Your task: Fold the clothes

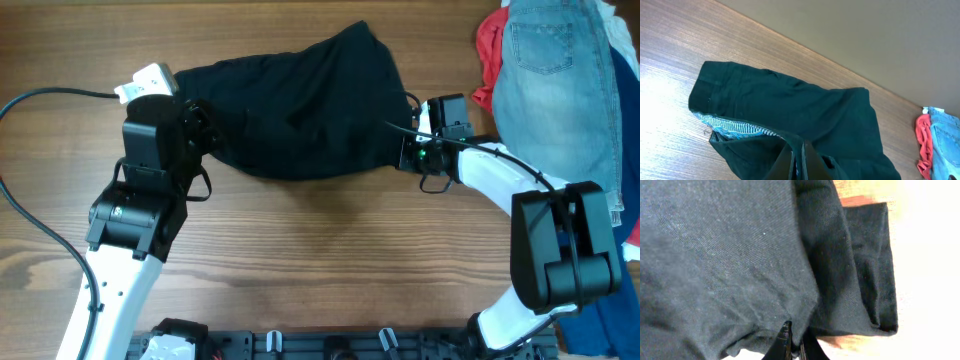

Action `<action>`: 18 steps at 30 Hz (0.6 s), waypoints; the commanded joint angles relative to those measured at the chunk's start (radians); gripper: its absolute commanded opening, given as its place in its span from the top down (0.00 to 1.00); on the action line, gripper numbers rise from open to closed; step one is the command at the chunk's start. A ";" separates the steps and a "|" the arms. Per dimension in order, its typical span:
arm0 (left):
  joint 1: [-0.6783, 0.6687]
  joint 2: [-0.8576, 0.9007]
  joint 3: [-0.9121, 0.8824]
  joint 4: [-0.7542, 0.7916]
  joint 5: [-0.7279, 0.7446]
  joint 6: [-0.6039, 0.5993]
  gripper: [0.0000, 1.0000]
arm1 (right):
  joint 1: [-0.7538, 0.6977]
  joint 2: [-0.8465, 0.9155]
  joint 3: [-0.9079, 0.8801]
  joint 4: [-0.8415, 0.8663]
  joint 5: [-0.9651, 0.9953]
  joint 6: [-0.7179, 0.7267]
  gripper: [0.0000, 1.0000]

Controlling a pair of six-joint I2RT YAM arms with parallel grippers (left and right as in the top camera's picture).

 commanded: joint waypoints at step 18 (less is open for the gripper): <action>-0.009 -0.269 0.017 -0.005 -0.032 0.015 0.96 | -0.150 -0.440 0.343 -0.508 0.066 -0.005 0.96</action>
